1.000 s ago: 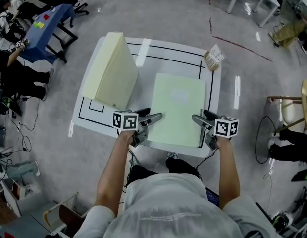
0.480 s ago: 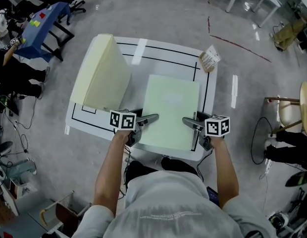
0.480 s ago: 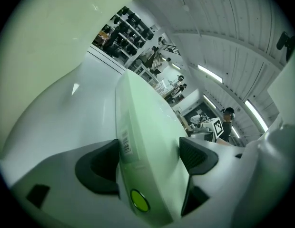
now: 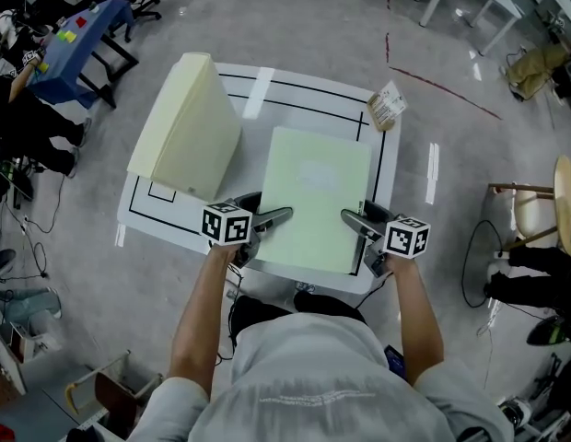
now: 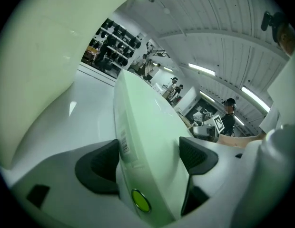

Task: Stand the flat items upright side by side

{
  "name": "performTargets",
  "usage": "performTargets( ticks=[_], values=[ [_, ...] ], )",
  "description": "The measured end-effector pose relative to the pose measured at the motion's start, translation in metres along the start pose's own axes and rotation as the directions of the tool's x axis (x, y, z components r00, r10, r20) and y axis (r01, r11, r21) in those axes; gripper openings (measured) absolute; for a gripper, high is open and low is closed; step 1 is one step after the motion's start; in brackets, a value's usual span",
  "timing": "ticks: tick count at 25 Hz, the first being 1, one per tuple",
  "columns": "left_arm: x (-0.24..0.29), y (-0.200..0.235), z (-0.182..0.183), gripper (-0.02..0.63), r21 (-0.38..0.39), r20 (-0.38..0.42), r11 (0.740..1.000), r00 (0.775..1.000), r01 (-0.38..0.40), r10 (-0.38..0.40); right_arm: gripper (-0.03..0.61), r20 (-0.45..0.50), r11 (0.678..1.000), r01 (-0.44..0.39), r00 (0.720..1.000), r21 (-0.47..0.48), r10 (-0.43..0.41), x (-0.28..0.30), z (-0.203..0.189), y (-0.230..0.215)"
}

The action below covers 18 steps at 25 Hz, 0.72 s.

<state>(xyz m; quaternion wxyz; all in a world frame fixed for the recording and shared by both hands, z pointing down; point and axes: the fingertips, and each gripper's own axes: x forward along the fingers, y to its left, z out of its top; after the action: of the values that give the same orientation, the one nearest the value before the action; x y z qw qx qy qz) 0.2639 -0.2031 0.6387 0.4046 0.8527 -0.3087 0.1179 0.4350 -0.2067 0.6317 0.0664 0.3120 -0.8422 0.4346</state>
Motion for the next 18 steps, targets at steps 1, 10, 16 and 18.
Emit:
performTargets(
  ticks=[1, 10, 16, 18],
  values=[
    [0.0, -0.002, 0.002, 0.405, 0.014, 0.011, 1.0, 1.0, -0.002, 0.002, 0.41, 0.045, 0.999, -0.018, 0.999, 0.039, 0.017, -0.003, 0.006, -0.001],
    [-0.001, -0.006, 0.004, 0.405, 0.081, 0.033, 0.996, 0.999, -0.025, 0.023, 0.39, 0.085, 0.985, -0.014, 0.996, 0.172, -0.001, -0.003, 0.009, -0.009],
    [0.0, -0.007, 0.003, 0.405, 0.106, 0.044, 0.994, 0.999, -0.031, 0.026, 0.37, 0.017, 0.98, 0.018, 1.0, 0.2, -0.022, 0.006, 0.003, -0.015],
    [0.001, -0.008, 0.004, 0.405, 0.118, 0.047, 0.993, 0.999, -0.033, 0.027, 0.373, -0.001, 0.976, 0.003, 1.0, 0.218, -0.003, 0.009, 0.002, -0.013]
  ],
)
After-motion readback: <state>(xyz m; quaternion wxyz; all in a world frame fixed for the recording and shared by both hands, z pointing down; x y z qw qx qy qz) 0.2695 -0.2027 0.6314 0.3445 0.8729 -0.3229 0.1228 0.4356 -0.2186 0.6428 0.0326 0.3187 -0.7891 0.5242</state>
